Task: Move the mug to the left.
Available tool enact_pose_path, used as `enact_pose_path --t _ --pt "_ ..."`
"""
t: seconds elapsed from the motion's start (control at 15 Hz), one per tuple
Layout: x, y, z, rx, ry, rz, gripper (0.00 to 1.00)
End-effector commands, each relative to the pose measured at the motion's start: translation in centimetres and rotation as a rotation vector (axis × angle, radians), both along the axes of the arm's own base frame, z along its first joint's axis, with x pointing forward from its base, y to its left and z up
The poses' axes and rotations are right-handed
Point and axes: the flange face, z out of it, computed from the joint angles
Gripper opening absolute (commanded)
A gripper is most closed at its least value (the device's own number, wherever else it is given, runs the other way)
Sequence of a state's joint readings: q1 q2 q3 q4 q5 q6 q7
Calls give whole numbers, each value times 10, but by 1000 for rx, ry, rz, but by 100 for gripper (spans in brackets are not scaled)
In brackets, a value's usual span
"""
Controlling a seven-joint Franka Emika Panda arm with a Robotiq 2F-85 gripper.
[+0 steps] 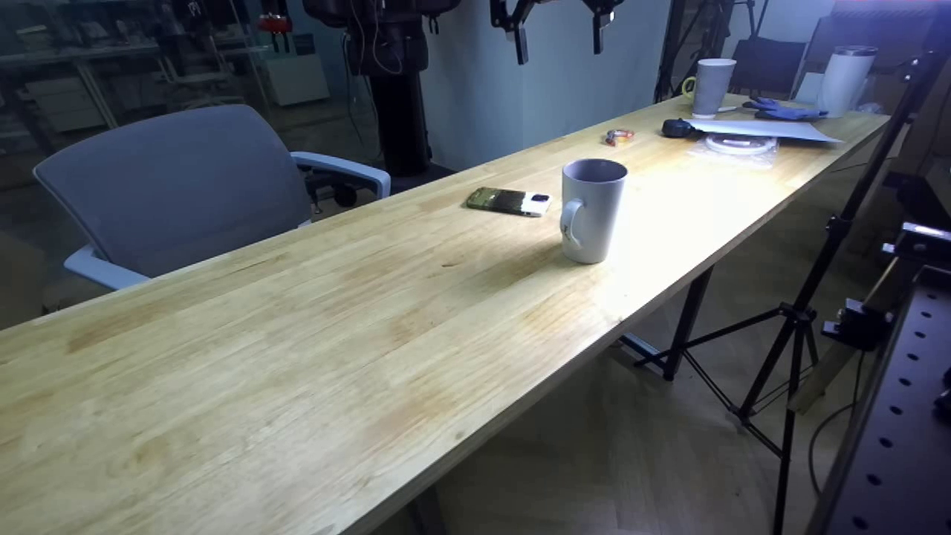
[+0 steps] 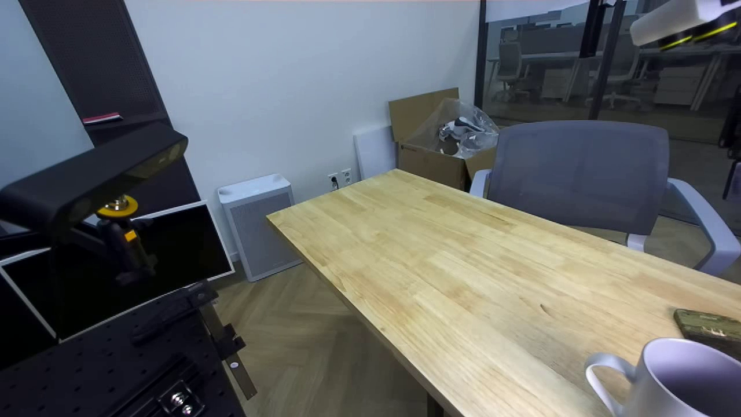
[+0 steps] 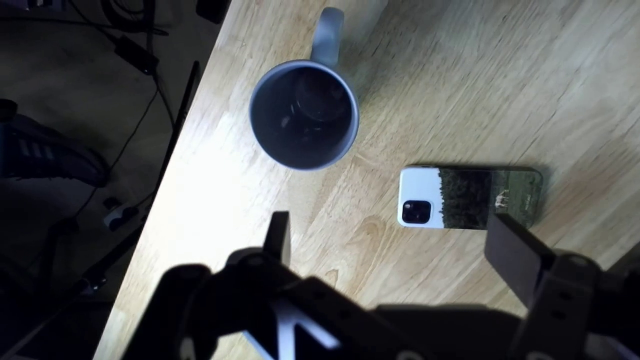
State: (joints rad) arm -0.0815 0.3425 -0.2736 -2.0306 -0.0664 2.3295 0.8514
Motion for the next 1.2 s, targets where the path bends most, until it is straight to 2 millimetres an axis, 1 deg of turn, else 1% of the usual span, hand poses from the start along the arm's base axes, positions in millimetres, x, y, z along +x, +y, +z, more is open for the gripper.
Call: enact_pose_path --t 0.0,0.33,0.6,1.0,1.07,1.13 --pt "-2 4 -7 -14 -2 -39 100" --pt "-8 1 -23 -10 5 -55 100" --pt "-13 3 -38 3 -7 -53 100" --pt "-26 12 -70 14 -6 -36 100" --pt "-28 13 -74 22 -4 -11 100" --pt "-25 9 -70 12 8 -17 100"
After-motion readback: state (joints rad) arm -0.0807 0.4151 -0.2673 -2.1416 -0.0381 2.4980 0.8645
